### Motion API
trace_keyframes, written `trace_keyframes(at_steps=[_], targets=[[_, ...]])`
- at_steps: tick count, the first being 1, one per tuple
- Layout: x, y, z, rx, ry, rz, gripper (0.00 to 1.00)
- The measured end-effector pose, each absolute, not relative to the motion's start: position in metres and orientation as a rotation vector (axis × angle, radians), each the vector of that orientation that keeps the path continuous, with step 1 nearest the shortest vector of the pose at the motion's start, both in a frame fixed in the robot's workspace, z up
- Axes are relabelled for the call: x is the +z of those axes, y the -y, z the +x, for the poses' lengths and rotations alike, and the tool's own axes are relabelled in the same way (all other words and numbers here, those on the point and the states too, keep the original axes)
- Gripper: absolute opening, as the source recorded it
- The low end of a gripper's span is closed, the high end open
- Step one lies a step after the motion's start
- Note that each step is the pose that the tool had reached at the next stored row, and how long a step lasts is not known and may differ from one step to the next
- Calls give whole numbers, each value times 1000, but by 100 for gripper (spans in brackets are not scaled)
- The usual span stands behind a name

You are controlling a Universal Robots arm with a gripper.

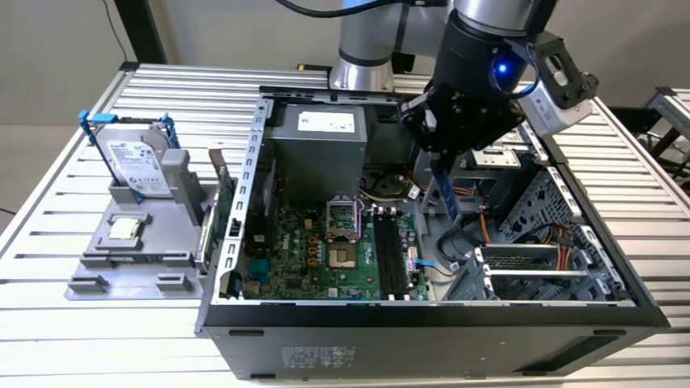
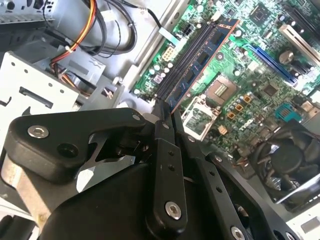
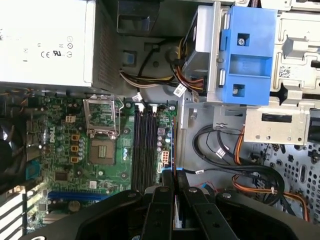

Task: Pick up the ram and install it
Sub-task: 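Insert the ram into the slot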

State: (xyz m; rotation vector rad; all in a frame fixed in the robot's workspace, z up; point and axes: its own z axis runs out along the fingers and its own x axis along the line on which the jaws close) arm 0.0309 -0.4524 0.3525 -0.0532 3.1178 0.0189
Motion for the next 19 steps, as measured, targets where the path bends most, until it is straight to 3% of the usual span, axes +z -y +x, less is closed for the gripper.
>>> trace_keyframes(at_steps=[19], targets=[[326,452,32,18,-3118,-27,0]])
